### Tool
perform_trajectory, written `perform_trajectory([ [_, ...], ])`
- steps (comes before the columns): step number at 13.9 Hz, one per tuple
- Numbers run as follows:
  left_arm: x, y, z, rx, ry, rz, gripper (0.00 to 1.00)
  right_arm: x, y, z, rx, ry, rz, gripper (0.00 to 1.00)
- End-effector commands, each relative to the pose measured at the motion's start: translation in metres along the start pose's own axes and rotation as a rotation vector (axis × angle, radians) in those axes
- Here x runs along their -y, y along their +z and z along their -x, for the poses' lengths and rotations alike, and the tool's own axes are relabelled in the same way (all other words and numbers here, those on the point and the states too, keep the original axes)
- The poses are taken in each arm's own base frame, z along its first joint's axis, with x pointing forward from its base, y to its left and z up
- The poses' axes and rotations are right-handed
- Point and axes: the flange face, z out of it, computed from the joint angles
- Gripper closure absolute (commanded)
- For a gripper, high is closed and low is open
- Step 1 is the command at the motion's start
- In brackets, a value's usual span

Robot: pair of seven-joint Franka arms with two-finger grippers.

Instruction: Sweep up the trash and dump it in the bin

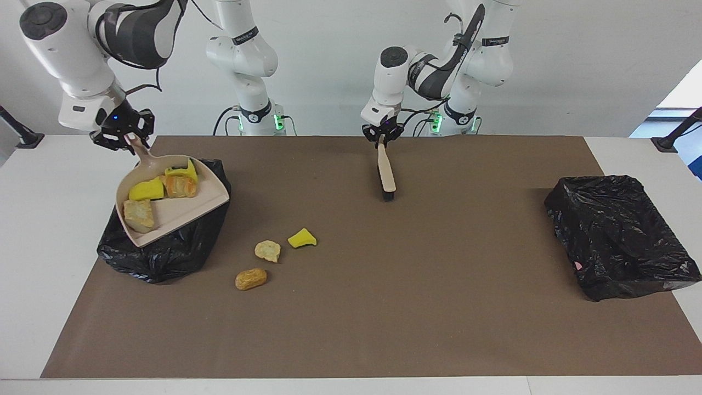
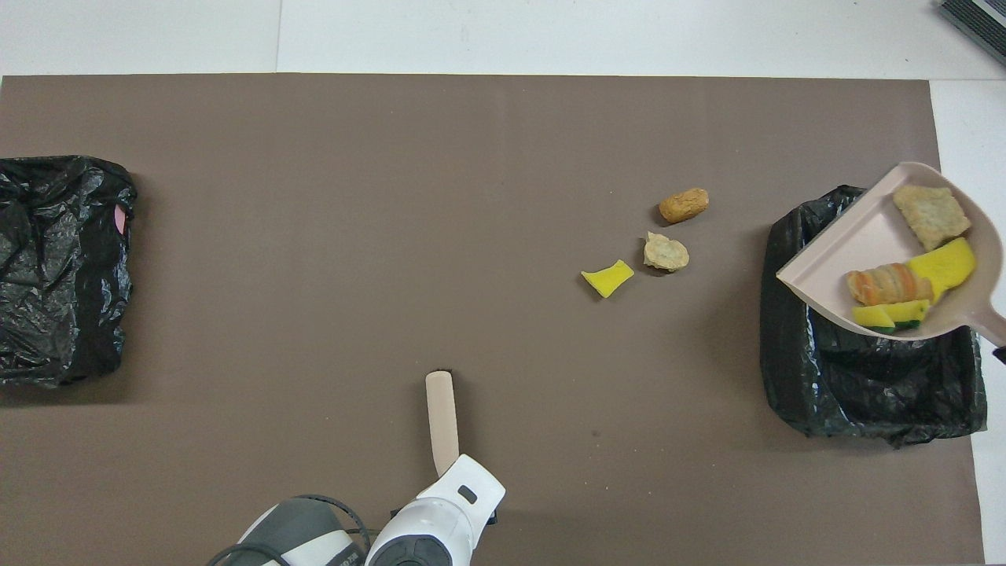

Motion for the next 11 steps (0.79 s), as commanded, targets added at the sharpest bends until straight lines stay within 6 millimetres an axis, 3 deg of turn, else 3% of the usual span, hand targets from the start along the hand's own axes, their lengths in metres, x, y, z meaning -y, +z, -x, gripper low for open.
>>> perform_trajectory([
  [1, 0.005, 0.001, -0.002, -0.005, -0.007, 0.01, 0.41, -0.015, -0.002, 0.032, 0.073, -0.005, 0.065, 1.0],
  [3, 0.003, -0.005, -0.023, -0.007, -0.014, 0.018, 0.05, -0.034, 0.013, 0.05, 0.116, 0.001, 0.131, 1.0],
  [4, 0.006, -0.012, -0.042, -0.015, -0.038, 0.031, 0.0, -0.038, 0.019, 0.05, 0.147, -0.012, 0.154, 1.0],
  [7, 0.015, -0.038, -0.068, 0.004, -0.1, 0.02, 0.0, -0.049, 0.037, 0.044, 0.274, -0.051, 0.196, 1.0],
  [11, 0.07, -0.076, -0.14, -0.035, -0.27, 0.054, 0.0, -0.045, 0.031, 0.024, 0.36, -0.09, 0.273, 1.0],
])
